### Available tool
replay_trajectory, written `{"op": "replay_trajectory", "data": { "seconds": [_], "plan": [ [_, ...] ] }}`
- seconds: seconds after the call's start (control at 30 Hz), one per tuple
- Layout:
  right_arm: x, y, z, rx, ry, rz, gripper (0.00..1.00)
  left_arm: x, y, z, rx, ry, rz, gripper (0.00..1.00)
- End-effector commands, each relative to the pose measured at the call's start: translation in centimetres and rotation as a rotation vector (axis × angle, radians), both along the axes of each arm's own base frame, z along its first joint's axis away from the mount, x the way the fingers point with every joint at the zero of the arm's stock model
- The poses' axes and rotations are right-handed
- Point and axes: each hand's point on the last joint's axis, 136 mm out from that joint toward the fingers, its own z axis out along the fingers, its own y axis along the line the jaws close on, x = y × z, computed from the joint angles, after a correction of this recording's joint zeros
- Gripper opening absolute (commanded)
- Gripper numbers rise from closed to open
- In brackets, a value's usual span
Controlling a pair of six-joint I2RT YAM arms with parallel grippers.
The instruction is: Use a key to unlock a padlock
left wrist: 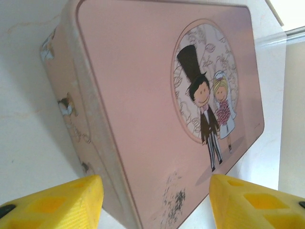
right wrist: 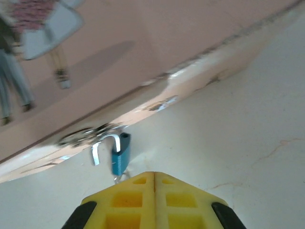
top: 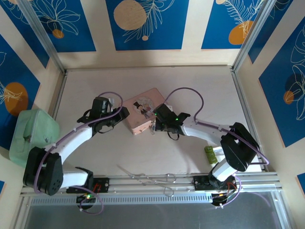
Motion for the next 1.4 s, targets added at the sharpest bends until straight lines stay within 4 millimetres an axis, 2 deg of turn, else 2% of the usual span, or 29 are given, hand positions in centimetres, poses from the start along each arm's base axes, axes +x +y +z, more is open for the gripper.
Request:
{"op": "replay_trajectory", "data": {
  "seconds": [0.0,0.17,0.4,0.67,0.93,1.07,1.13,1.23,1.3,1.37],
  "plan": [
    [-0.4,1.5,-0.7,0.159,0.056,0.039,0.0,2.1,0.0,1.0,0.026,-0.034,-0.019,0.6],
    [0.0,1.2,-1.8,0.196,0.076,0.027,0.0,3.7,0.2,-0.5,0.112,0.011,-0.044,0.54],
    [0.3,3.5,-2.8,0.223,0.081,0.08,0.0,4.9,1.3,-1.7,0.247,0.045,-0.056,0.48],
    [0.6,5.8,-4.0,0.168,0.074,0.153,0.0,6.4,1.9,-2.1,0.346,0.03,-0.084,0.43],
    [0.6,7.8,-4.0,0.07,0.046,0.227,0.0,7.1,1.4,-3.0,0.362,0.027,-0.125,0.39],
    [0.0,7.5,-2.5,0.049,-0.004,0.224,0.01,8.1,1.7,-3.2,0.412,0.008,-0.146,0.37],
    [-0.1,6.9,-1.7,0.037,-0.022,0.222,0.06,8.6,2.1,-3.2,0.456,-0.002,-0.15,0.36],
    [-0.1,5.3,-0.5,0.002,-0.052,0.214,0.21,9.4,2.8,-3.3,0.509,-0.001,-0.135,0.34],
    [-0.1,4.1,0.3,-0.006,-0.075,0.209,0.33,10.1,2.4,-2.9,0.505,-0.027,-0.14,0.34],
    [0.0,2.9,1.2,0.0,-0.097,0.19,0.4,10.8,1.9,-2.6,0.492,-0.054,-0.151,0.34]
  ]
}}
